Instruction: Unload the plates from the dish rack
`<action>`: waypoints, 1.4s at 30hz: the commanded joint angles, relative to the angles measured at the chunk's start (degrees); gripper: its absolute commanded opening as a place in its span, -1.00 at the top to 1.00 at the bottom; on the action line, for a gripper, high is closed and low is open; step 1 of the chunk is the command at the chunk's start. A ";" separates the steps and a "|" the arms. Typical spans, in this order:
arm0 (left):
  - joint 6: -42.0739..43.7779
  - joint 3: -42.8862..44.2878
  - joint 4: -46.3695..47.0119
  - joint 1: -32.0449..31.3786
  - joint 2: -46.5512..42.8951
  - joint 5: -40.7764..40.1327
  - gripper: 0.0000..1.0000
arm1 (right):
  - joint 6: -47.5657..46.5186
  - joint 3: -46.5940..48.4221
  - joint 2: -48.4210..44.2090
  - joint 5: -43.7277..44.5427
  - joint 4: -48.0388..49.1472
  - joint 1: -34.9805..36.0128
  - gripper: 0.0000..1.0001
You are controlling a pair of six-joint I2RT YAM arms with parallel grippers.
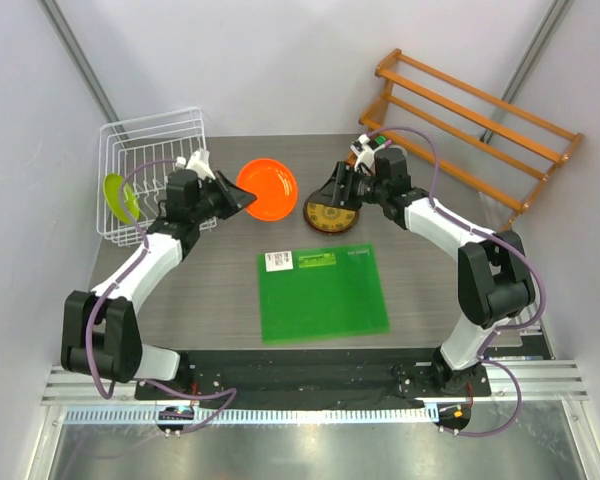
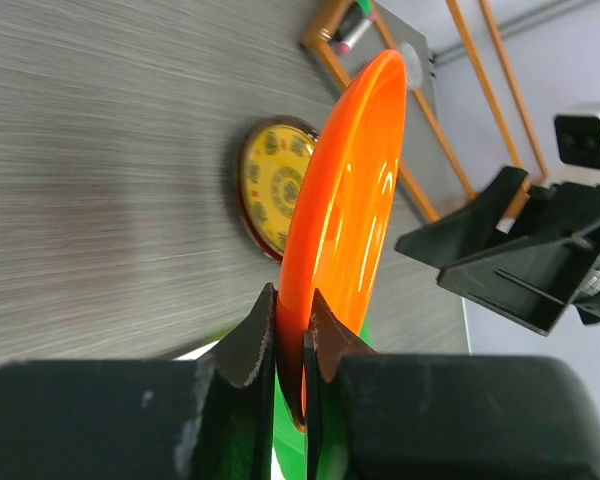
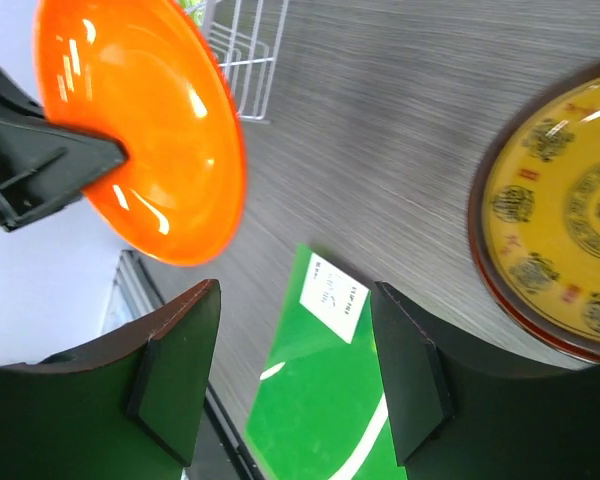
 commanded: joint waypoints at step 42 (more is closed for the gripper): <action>23.26 5.34 -18.05 -9.82 -13.39 -55.28 -0.77 | -2.65 5.58 11.50 9.26 -5.45 -9.31 0.92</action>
